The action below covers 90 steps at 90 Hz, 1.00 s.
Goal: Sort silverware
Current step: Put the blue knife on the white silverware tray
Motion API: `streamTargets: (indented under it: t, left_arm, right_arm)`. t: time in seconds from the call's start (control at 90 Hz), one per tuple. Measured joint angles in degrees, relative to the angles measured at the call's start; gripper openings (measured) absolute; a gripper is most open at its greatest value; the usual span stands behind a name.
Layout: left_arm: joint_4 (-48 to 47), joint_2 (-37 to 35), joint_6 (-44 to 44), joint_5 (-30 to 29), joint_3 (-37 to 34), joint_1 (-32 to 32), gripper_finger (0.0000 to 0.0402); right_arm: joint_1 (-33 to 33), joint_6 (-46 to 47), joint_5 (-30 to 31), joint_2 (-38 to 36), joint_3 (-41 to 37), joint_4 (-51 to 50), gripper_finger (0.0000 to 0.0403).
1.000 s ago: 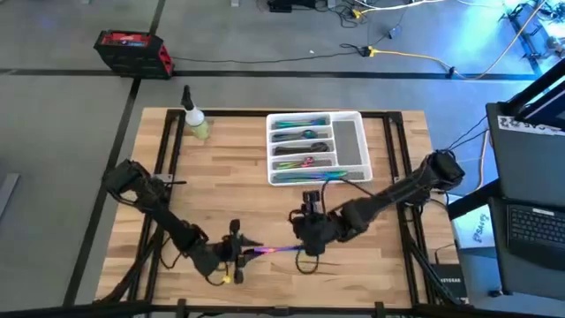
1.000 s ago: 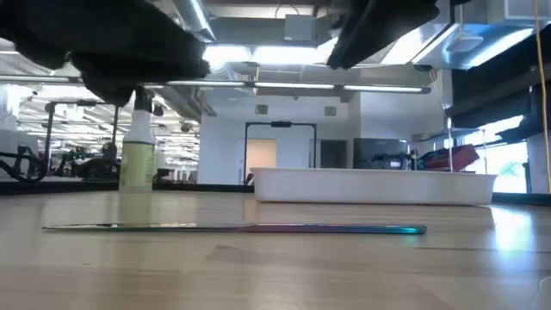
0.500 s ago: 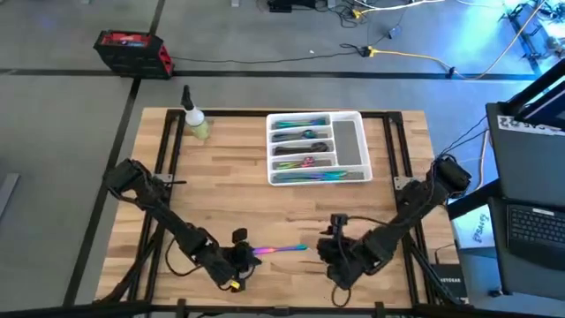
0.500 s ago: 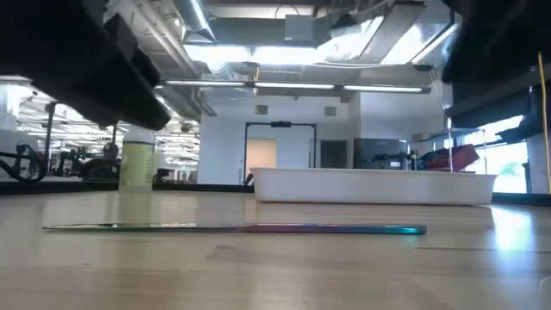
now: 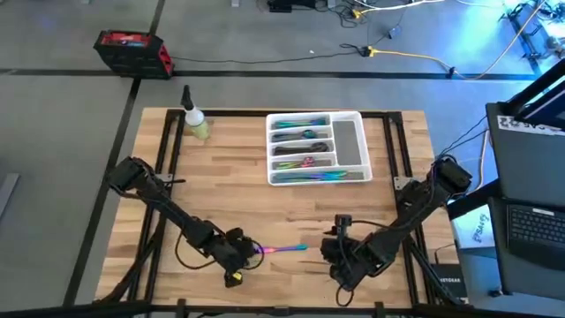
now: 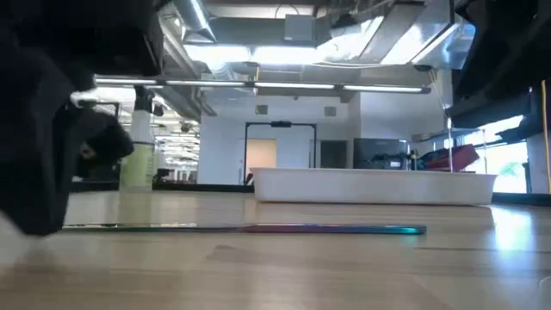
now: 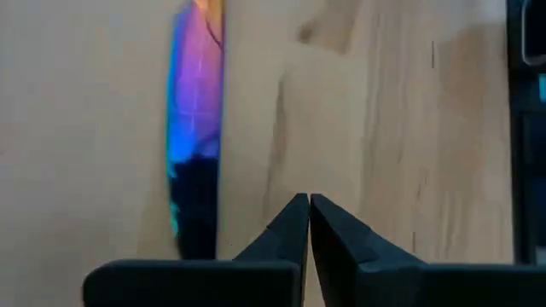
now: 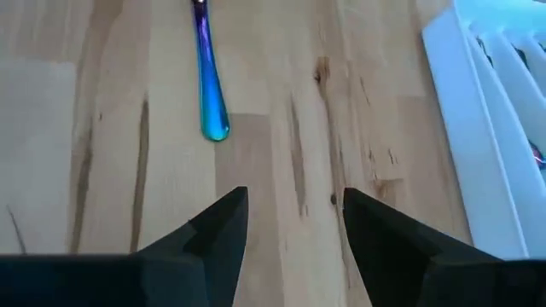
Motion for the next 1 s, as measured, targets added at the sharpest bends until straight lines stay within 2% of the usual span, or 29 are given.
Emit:
streamTargets:
  t: [0.156,0.244,0.3,0.356,0.456,0.511,0.589,0.7,0.856,0.933,1.0]
  left_arm:
    - [-2.3,0.0,0.9,-0.7,-0.1,1.3,0.0]
    - [-2.8,0.0,2.6,-4.9,-0.1,2.2,0.0]
    - [-4.0,0.0,2.9,-9.6,0.3,2.9,0.0]
    - [-8.3,0.1,2.2,-17.0,1.4,3.6,0.0]
    - [-25.7,0.3,-12.3,-30.4,6.7,4.1,0.0]
    - [-33.2,0.2,-18.3,-35.0,9.5,3.8,0.0]
    - [-38.2,0.2,-18.6,-39.1,12.3,2.9,0.0]
    - [-38.7,0.1,-13.2,-41.4,15.6,1.5,0.0]
    - [-35.8,0.1,-13.0,-41.1,16.6,0.4,0.0]
    - [-33.4,0.1,-13.0,-40.1,16.3,-0.1,0.0]
    - [-31.7,0.1,-12.8,-38.6,15.8,-0.7,0.0]
  right_arm:
    - [0.0,-0.2,1.4,0.0,0.0,-1.0,0.0177]
    - [0.0,-0.2,1.7,0.0,0.0,-1.5,0.0177]
    - [0.0,-0.2,1.7,0.0,0.0,-1.6,0.0177]
    - [0.0,-0.2,1.7,0.0,0.0,-1.8,0.0177]
    - [0.0,-0.1,1.6,0.0,0.0,-1.8,0.0177]
    - [0.0,0.1,1.5,0.0,0.0,-1.9,0.0177]
    - [0.0,0.2,1.4,0.0,0.0,-1.9,0.0177]
    - [0.0,0.1,1.3,0.0,0.0,-1.9,0.0177]
    - [0.0,-1.5,1.4,0.0,0.0,-0.6,0.0177]
    - [-0.4,-6.3,0.9,0.0,-1.4,6.0,0.0177]
    - [-1.2,-12.8,-2.3,0.0,-3.3,14.8,0.0177]
